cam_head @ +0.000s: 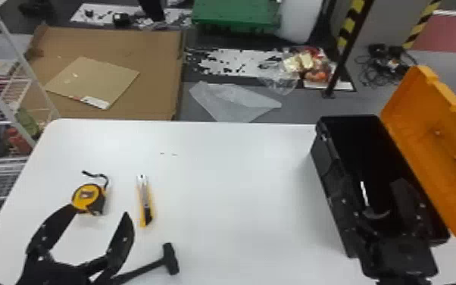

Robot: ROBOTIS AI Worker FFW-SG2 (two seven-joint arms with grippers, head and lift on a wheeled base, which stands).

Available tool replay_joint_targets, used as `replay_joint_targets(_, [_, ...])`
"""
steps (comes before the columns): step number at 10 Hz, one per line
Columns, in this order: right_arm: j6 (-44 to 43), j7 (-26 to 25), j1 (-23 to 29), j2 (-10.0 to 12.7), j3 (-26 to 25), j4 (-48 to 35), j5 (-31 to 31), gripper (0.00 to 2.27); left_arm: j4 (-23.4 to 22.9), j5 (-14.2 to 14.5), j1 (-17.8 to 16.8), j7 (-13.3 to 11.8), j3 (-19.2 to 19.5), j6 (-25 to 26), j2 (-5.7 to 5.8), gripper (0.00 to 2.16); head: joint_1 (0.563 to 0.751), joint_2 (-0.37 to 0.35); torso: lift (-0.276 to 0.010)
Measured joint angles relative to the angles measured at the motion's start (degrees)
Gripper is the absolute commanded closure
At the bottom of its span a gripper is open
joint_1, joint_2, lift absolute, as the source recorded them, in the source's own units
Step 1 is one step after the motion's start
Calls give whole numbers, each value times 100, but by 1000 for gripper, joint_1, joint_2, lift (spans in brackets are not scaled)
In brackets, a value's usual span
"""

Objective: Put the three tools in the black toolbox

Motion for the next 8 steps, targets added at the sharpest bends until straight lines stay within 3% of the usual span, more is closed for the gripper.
replay_joint_targets(1, [3, 0, -26, -3, 0, 31, -4, 103, -94, 95, 141, -326, 192, 46, 2, 93, 695, -30, -55])
replay_joint_targets(3, [19, 0, -52, -11, 6, 67, -20, 103, -319, 254, 304, -1058, 586, 617, 16, 93, 695, -27, -55])
replay_joint_targets(5, [20, 0, -59, -39, 9, 83, -47, 103, -331, 352, 280, -1746, 909, 1187, 0, 90, 695, -23, -55])
replay_joint_targets(8, [85, 0, -81, -57, 7, 91, -55, 103, -289, 376, 336, -2391, 1219, 1402, -51, 90, 695, -15, -55])
